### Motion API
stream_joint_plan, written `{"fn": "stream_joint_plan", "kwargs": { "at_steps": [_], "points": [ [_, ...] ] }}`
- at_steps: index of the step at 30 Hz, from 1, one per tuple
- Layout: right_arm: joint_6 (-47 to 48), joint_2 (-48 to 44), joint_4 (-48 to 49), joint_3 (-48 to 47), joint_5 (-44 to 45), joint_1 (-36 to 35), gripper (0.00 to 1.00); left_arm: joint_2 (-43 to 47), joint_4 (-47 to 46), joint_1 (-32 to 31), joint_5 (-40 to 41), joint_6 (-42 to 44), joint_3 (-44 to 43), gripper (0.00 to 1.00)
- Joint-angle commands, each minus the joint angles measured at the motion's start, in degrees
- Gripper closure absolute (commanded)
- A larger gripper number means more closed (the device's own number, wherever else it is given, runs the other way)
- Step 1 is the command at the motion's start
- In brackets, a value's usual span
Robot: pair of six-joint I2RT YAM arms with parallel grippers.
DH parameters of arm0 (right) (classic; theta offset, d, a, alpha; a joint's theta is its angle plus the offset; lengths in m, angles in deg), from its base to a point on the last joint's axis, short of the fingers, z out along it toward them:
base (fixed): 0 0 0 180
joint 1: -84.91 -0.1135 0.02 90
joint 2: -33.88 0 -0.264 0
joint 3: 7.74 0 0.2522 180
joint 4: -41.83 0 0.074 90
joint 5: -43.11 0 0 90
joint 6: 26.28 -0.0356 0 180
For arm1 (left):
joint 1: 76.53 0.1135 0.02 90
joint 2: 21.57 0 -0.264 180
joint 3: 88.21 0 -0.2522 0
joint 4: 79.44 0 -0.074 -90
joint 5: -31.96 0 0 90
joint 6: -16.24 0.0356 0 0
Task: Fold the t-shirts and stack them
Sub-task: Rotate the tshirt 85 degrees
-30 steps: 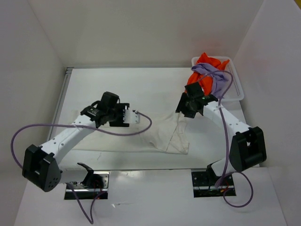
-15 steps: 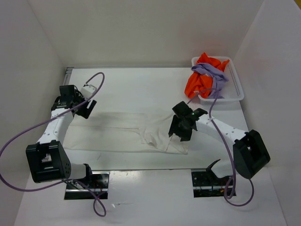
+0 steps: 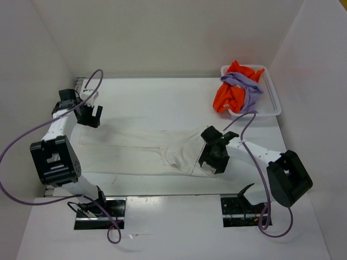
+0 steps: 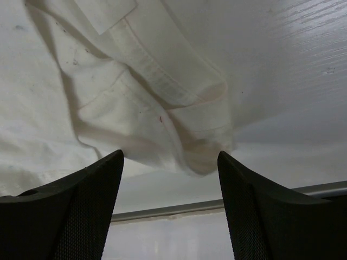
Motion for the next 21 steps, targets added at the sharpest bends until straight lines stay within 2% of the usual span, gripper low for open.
{"fn": "stream_joint_plan", "kwargs": {
  "at_steps": [1, 2, 3, 4, 7, 10, 12, 19, 21],
  "points": [
    [-2.30, 0.01, 2.52, 0.55, 2.07, -0.61, 0.25, -8.90, 10.53, -0.26, -10.29, -3.08, -10.00, 0.03],
    [-2.82, 0.01, 3.47, 1.08, 2.07, -0.61, 0.25, -12.70, 18.65, 0.95, -11.80, -3.95, -17.26, 0.03],
    [-2.83, 0.01, 4.09, 1.08, 2.07, -0.61, 0.25, -18.22, 21.87, 3.40, -13.90, -4.66, -20.03, 0.05],
    [-2.83, 0.01, 4.10, 1.08, 2.07, -0.61, 0.25, -19.15, 23.81, 4.47, -16.80, -5.54, -21.45, 0.05],
    [-2.83, 0.62, 3.58, 1.08, 3.47, -1.13, 0.23, -15.39, 17.01, 5.19, -14.73, -7.04, -18.22, 0.02],
    [-3.35, 0.10, 3.57, 1.61, 3.48, -1.13, 0.23, -14.68, 15.57, 4.66, -10.33, -7.56, -16.89, 0.01],
    [-3.35, -0.52, 3.57, 1.61, 3.48, -1.13, 0.23, -16.25, 13.30, 6.67, -8.57, -8.18, -16.89, 0.01],
    [-3.35, 2.38, 3.57, 2.14, 2.95, -2.89, 0.23, -19.59, 6.18, 6.68, -4.88, -7.04, -15.13, 0.01],
    [-3.35, 2.91, 3.57, 2.14, 3.47, -2.89, 0.23, -20.65, 3.29, 6.68, -0.41, -9.14, -15.13, 0.01]
  ]
}}
